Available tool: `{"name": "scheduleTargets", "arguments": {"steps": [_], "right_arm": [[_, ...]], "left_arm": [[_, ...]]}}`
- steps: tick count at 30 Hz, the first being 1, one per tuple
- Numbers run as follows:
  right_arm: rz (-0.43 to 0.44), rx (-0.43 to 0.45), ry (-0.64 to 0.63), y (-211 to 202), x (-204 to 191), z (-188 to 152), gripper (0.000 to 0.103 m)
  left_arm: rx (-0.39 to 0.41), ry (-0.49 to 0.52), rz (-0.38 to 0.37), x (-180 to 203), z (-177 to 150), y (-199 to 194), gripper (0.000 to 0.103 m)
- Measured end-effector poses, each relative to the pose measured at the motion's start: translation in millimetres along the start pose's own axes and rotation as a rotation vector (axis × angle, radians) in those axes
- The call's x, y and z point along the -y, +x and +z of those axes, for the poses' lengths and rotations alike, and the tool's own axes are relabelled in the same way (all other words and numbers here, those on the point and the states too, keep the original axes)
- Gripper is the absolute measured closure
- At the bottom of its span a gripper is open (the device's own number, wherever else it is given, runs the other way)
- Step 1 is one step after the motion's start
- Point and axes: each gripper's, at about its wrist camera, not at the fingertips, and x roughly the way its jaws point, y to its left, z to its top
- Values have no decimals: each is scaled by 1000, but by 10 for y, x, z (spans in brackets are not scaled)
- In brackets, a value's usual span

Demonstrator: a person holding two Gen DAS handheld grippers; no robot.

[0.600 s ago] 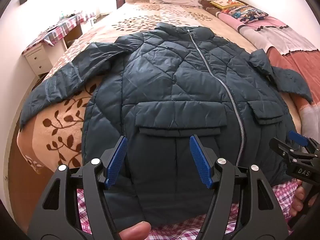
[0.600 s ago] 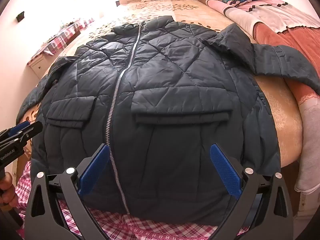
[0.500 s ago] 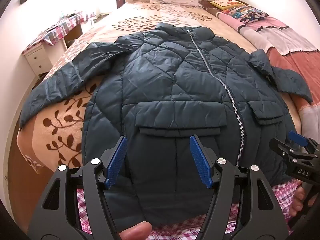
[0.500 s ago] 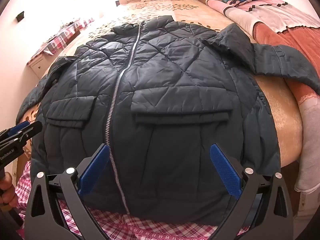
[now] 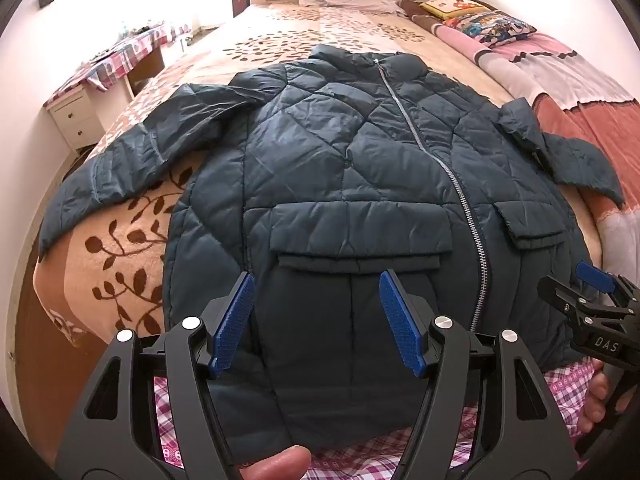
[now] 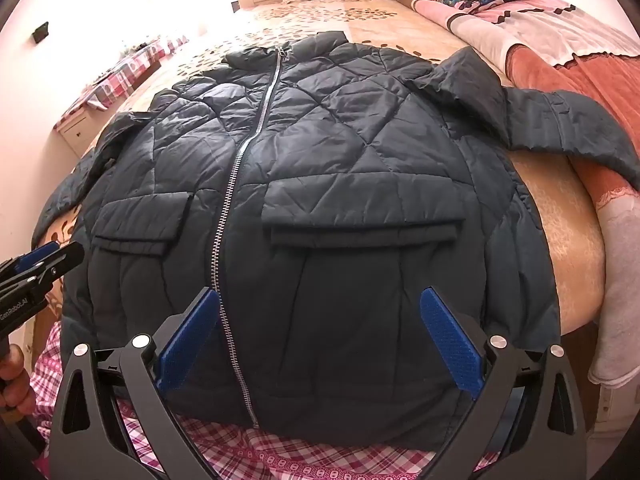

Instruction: Fold large clothes

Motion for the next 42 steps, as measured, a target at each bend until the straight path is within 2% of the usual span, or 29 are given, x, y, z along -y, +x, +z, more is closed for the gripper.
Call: {"name": "scheduleTargets", "arguments": {"steps": [42], "right_arm": [[2,-4,3,13,35,-16,6]], "left_arm": [[-7,-3,0,-1,1,4,38]]}}
